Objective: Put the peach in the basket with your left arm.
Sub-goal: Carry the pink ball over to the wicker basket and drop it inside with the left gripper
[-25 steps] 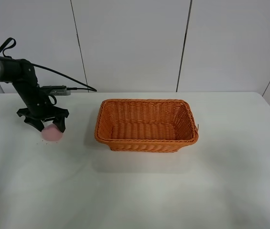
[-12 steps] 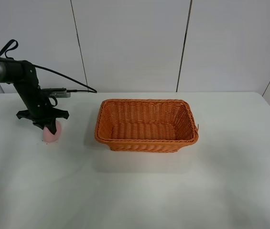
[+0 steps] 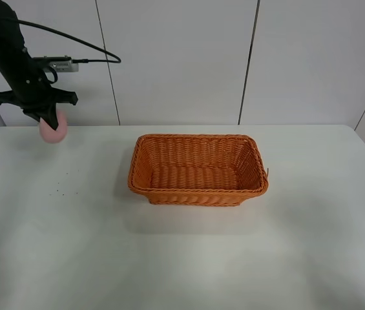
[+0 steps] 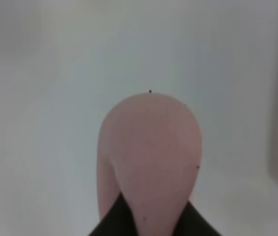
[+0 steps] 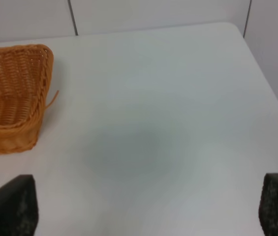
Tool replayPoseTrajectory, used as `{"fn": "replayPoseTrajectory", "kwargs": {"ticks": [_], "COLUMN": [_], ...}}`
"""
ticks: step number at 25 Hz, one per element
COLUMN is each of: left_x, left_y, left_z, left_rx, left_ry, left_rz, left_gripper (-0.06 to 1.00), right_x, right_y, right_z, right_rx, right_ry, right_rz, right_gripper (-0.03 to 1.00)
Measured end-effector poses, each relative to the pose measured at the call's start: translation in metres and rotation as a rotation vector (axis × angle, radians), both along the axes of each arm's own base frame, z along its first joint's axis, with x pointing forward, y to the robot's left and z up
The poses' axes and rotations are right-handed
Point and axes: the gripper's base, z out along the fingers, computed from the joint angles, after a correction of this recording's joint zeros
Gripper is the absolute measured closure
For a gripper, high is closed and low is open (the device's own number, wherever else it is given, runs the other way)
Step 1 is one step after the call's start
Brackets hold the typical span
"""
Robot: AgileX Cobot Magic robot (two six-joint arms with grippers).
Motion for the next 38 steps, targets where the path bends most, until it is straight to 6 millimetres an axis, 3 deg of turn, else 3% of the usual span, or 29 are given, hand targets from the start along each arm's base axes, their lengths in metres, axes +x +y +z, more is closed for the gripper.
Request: {"fn": "replayPoseTrajectory", "kwargs": {"ticks": [4, 7, 10, 17, 18, 24, 27, 32, 34, 35, 38], "left_x": [0.002, 0.001, -0.005, -0.018, -0.018, -0.033, -0.039, -0.036, -0.036, -0.036, -0.038], "left_y": [-0.019, -0.055, -0.106, -0.215, -0.215, -0.277, -0.290, -0.292, -0.291, -0.291, -0.292], "left_z": [0.011, 0.015, 0.013, -0.016, -0.016, -0.058, -0.082, -0.104, -0.106, -0.106, -0.106], "left_rx": [-0.019, -0.028, -0.037, -0.053, -0.053, -0.047, -0.035, -0.023, -0.020, -0.018, -0.027], "left_ry": [-0.034, -0.053, -0.056, -0.041, -0.041, 0.005, 0.045, 0.069, 0.073, 0.080, 0.096], "left_rz": [-0.039, -0.118, -0.229, -0.424, -0.424, -0.539, -0.567, -0.571, -0.574, -0.575, -0.570], "left_gripper": [0.82, 0.82, 0.82, 0.82, 0.82, 0.82, 0.82, 0.79, 0.66, 0.47, 0.22], "right_x": [0.000, 0.000, 0.000, 0.000, 0.000, 0.000, 0.000, 0.000, 0.000, 0.000, 0.000], "right_y": [0.000, 0.000, 0.000, 0.000, 0.000, 0.000, 0.000, 0.000, 0.000, 0.000, 0.000], "right_z": [0.000, 0.000, 0.000, 0.000, 0.000, 0.000, 0.000, 0.000, 0.000, 0.000, 0.000], "right_rx": [0.000, 0.000, 0.000, 0.000, 0.000, 0.000, 0.000, 0.000, 0.000, 0.000, 0.000], "right_ry": [0.000, 0.000, 0.000, 0.000, 0.000, 0.000, 0.000, 0.000, 0.000, 0.000, 0.000], "right_rz": [0.000, 0.000, 0.000, 0.000, 0.000, 0.000, 0.000, 0.000, 0.000, 0.000, 0.000], "right_gripper": [0.27, 0.27, 0.27, 0.27, 0.27, 0.27, 0.27, 0.27, 0.27, 0.27, 0.27]}}
